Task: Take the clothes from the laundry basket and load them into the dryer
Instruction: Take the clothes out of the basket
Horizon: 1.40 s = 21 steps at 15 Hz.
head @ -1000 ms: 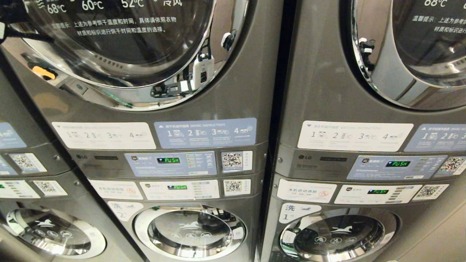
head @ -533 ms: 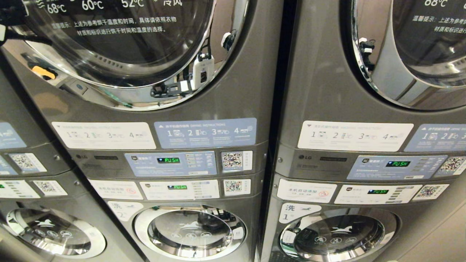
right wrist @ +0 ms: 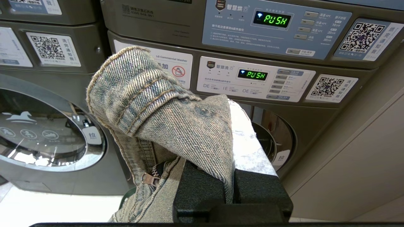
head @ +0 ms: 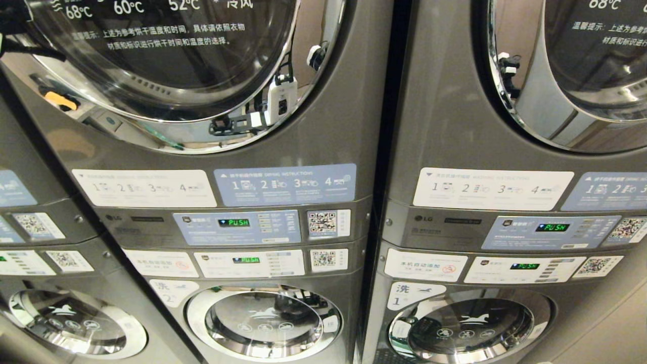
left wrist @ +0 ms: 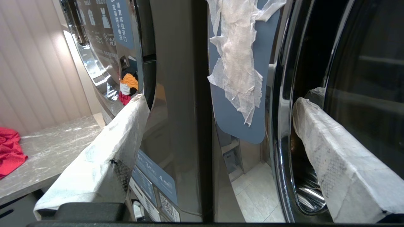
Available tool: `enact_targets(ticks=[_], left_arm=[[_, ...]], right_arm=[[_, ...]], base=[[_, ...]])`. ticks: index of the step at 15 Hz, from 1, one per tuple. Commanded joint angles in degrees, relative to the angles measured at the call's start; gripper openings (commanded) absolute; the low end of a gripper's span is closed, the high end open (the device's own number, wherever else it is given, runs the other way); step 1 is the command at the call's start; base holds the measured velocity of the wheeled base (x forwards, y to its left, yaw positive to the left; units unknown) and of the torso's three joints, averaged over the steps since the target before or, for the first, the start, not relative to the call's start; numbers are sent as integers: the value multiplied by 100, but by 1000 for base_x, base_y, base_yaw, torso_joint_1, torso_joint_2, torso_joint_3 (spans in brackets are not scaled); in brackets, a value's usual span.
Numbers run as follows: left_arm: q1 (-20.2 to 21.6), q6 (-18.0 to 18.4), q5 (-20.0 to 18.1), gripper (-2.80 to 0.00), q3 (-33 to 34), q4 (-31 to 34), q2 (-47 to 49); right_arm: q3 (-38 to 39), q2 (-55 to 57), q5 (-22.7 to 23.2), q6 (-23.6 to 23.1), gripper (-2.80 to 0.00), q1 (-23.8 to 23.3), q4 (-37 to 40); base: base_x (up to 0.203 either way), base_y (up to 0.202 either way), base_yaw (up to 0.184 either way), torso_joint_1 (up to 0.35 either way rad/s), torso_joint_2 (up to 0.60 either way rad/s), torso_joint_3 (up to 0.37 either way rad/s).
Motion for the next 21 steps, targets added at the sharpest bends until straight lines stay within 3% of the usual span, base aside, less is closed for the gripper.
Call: enact_targets(ticks=[1,9,21], left_arm=[[29,8,18,0,-1,-13,-8],[79,16,57,0,154,54,-315],[77,70,165,0,1879,83,-1816]], right_arm=[[0,6,4,-5,-280,0,0],[0,6,4,-5,-280,0,0],[0,6,4,-5,-280,0,0]], base=[[0,0,0,0,0,0],[0,0,0,0,0,0],[0,0,0,0,0,0]])
